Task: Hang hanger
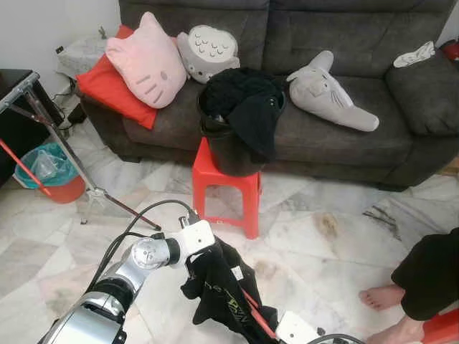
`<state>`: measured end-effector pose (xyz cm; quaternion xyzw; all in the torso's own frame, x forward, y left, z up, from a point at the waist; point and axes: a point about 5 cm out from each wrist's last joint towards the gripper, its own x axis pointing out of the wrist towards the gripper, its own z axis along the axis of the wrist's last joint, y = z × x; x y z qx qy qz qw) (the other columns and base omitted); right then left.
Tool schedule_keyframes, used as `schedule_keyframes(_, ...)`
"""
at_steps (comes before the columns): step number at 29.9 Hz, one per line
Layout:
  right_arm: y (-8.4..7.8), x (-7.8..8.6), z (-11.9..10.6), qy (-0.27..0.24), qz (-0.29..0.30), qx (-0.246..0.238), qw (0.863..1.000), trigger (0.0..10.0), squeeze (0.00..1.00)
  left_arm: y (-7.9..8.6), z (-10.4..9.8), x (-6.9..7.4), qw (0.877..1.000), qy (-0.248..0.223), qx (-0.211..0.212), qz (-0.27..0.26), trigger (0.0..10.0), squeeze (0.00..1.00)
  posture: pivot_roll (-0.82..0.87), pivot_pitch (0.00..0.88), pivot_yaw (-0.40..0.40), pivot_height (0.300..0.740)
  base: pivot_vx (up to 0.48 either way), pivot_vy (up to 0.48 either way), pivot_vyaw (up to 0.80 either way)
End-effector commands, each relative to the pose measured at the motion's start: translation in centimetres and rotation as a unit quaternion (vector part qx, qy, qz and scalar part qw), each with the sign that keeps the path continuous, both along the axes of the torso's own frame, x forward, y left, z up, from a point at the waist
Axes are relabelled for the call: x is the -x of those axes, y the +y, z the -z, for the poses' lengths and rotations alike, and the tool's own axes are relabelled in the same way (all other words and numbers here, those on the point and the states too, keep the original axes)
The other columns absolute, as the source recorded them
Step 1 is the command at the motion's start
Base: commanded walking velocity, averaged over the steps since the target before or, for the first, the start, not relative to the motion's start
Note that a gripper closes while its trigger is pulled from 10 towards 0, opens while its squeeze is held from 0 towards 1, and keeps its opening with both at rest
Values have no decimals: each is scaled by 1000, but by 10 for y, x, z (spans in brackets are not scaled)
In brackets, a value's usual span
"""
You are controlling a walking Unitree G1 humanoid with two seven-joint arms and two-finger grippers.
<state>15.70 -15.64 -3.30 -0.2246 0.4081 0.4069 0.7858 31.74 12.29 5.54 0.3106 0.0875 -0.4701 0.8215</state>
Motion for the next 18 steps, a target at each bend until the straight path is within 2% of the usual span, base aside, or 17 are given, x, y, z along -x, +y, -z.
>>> schedule_keyframes(1,-9,17,7,42,-4,21,999,10000,0,7,-16,-10,999,-30,24,-26,10000,667,-41,69,55,740,0,0,0)
schedule_keyframes(2,-8,17,6,43,-4,21,999,10000,0,8,-16,-10,999,-30,24,-26,10000,1000,-41,69,55,740,0,0,0)
schedule_keyframes(15,-6,18,-1,51,-1,25,998,10000,0,11,-19,-12,999,-33,24,-26,10000,1000,-37,73,54,740,0,0,0)
schedule_keyframes(18,-6,20,-1,61,6,23,998,10000,0,13,-19,-13,998,-44,12,-37,10000,1000,-36,74,54,740,0,0,0)
